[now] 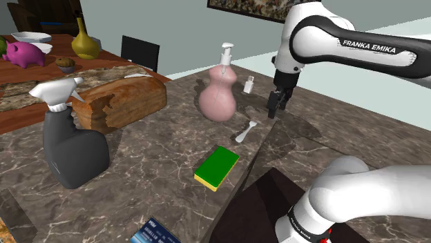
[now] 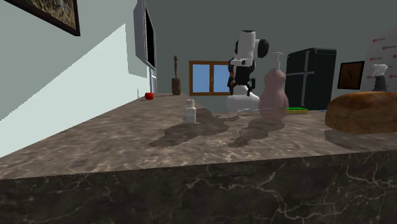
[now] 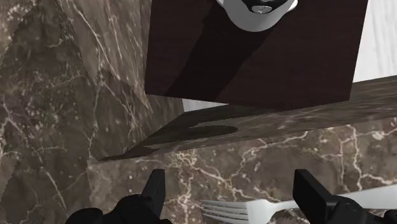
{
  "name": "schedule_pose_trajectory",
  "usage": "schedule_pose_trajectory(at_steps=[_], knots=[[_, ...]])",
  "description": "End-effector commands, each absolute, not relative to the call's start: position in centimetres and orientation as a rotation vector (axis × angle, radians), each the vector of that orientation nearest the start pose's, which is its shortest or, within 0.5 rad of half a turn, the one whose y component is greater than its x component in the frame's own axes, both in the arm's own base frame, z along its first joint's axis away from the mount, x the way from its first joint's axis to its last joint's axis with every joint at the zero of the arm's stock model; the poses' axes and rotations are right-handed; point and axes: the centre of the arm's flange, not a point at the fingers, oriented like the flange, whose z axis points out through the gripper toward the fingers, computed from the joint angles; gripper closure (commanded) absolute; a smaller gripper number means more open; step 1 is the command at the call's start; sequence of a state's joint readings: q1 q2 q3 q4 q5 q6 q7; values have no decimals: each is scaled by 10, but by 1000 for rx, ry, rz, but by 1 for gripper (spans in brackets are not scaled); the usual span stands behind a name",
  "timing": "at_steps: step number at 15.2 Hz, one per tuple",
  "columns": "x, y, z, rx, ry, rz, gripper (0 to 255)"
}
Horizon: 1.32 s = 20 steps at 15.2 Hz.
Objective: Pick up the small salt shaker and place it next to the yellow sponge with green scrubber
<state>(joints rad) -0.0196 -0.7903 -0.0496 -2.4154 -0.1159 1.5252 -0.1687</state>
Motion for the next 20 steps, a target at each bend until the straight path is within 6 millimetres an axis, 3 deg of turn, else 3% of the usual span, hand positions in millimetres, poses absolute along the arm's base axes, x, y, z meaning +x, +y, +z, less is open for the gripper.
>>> schedule_pose_trajectory(at_steps=[1,20], knots=[[297,-37,560,-3200,-187,174,0],[465,-198,555,-3206,-374,-56,0]])
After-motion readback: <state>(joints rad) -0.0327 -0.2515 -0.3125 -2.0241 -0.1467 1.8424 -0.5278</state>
